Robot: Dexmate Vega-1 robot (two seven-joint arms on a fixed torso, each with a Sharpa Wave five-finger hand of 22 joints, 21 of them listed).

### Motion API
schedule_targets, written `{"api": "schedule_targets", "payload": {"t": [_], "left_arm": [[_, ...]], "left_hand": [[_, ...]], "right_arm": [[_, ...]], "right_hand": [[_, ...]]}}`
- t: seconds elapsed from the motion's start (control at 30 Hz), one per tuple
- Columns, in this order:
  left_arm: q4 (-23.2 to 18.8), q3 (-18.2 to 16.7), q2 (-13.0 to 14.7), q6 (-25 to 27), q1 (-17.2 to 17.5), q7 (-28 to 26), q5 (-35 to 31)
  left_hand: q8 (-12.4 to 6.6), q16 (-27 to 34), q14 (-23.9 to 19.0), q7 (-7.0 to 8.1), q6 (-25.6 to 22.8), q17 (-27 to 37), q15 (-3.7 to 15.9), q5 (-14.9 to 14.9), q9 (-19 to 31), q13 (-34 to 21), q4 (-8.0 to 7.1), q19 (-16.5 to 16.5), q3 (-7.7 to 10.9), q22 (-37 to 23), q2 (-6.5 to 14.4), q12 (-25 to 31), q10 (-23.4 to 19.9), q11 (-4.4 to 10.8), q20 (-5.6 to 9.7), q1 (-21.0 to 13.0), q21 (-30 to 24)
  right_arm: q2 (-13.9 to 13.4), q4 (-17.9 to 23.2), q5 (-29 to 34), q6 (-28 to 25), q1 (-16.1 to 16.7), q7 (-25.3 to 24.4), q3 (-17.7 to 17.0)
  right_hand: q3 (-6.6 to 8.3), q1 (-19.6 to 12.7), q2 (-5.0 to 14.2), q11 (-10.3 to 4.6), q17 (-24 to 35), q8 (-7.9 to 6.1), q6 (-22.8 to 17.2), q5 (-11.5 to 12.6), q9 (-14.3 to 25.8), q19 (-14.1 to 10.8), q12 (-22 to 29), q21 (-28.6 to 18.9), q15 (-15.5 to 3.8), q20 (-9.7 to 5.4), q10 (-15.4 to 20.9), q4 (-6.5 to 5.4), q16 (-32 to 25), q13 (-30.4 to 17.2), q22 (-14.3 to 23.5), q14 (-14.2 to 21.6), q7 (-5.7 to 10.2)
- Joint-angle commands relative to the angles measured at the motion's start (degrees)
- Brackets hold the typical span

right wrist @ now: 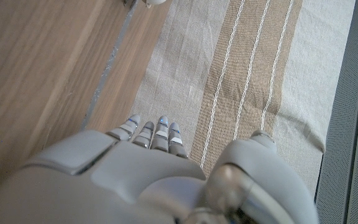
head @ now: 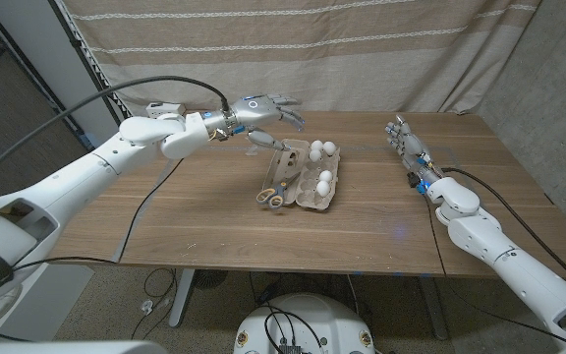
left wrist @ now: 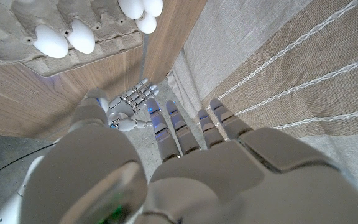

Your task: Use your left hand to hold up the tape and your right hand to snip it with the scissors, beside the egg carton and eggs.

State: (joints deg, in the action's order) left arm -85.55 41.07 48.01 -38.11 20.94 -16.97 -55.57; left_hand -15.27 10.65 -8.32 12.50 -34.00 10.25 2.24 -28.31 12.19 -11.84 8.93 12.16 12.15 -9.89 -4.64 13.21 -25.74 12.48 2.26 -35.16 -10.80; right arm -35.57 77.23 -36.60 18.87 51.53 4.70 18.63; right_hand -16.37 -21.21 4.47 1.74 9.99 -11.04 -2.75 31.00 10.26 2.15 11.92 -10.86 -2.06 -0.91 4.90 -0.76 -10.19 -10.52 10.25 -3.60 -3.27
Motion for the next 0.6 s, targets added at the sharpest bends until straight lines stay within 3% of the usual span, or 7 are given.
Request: {"api": "schedule_targets", "payload": {"t": [0.03, 0.6], "left_arm": [[-0.29, 1.34, 0.49, -1.78, -2.71, 1.71, -2.46], [0.02, 2.36, 0.41, -3.98, -5.24, 3.02, -4.76]], "left_hand": [[-0.39, 0.16, -0.56, 0.07, -0.93, 0.12, 10.1, -0.5, 0.16, -0.24, -0.09, 0.42, 0.63, -0.04, -0.26, 0.36, -0.93, -0.26, 8.61, -0.92, -0.21], [1.17, 0.75, -2.87, 0.15, 1.11, 0.31, 10.1, -0.76, -0.01, -1.2, -0.36, 0.55, 1.32, -0.05, -0.46, 1.84, -6.14, -0.16, 8.64, -2.41, -0.21]], "right_arm": [[-0.45, 0.16, -0.53, -0.04, 0.44, 0.26, -0.51], [-0.49, 0.21, -0.62, -0.38, 0.54, 0.27, -0.46]], "right_hand": [[-0.24, -0.3, 0.21, -0.2, 0.19, 0.01, 0.04, 0.41, 0.25, 0.52, 0.26, -0.18, -0.55, 0.17, 0.1, 0.38, -0.11, -0.14, 0.09, -0.33, 0.19], [-0.24, -0.32, 0.29, -0.15, 0.18, 0.02, 0.04, 0.38, 0.25, 0.51, 0.25, -0.23, -0.59, 0.2, 0.01, 0.4, -0.14, -0.14, 0.09, -0.35, 0.27]]}}
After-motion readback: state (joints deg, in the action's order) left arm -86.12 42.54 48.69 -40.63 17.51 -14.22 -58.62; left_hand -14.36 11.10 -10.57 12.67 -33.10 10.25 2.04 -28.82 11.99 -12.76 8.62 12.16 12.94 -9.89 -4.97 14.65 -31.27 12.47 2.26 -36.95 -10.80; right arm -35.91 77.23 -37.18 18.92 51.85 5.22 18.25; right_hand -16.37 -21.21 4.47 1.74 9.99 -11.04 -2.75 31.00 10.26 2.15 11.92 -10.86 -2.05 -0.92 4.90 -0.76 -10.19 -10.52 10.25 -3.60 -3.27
